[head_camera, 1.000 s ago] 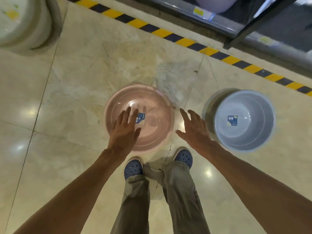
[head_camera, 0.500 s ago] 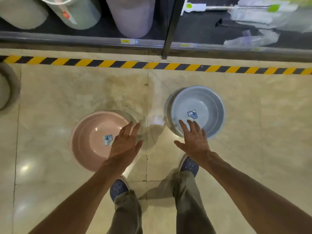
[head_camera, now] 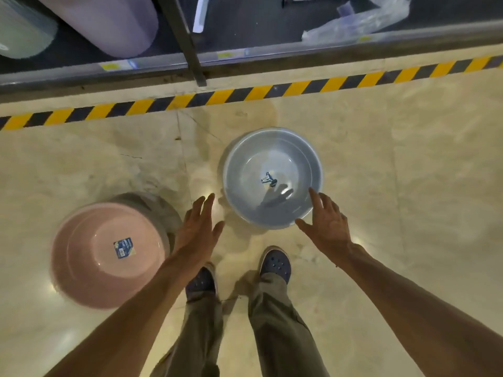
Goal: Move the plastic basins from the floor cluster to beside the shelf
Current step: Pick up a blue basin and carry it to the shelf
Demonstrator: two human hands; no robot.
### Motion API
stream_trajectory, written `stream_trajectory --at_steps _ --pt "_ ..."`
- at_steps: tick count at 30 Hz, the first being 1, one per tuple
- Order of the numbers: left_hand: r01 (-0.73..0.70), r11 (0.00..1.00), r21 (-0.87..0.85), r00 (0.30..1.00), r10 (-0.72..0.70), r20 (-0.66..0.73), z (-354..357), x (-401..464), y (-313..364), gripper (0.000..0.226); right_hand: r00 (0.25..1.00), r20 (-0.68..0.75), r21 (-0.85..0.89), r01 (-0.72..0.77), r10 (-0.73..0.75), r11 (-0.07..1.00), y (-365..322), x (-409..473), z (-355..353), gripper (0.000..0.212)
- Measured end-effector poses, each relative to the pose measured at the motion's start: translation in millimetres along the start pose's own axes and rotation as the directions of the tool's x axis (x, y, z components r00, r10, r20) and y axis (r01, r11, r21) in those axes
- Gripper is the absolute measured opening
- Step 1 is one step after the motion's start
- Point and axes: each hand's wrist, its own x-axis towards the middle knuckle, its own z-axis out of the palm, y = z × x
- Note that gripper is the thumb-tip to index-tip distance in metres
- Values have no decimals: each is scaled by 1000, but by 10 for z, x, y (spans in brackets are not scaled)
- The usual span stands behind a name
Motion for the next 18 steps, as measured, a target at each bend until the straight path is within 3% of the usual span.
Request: stream_trajectory --at_steps 7,12,18 --pt "68 996 -61 998 -68 0 530 858 15 92 993 -13 205 -111 116 972 423 716 348 96" --pt "5 972 -235 997 -24 -75 866 1288 -33 101 977 14 353 -205 214 913 603 1097 675 96" --pt "32 937 -349 986 -87 -143 936 1329 -132 91 961 16 454 -252 275 855 553 1117 828 95"
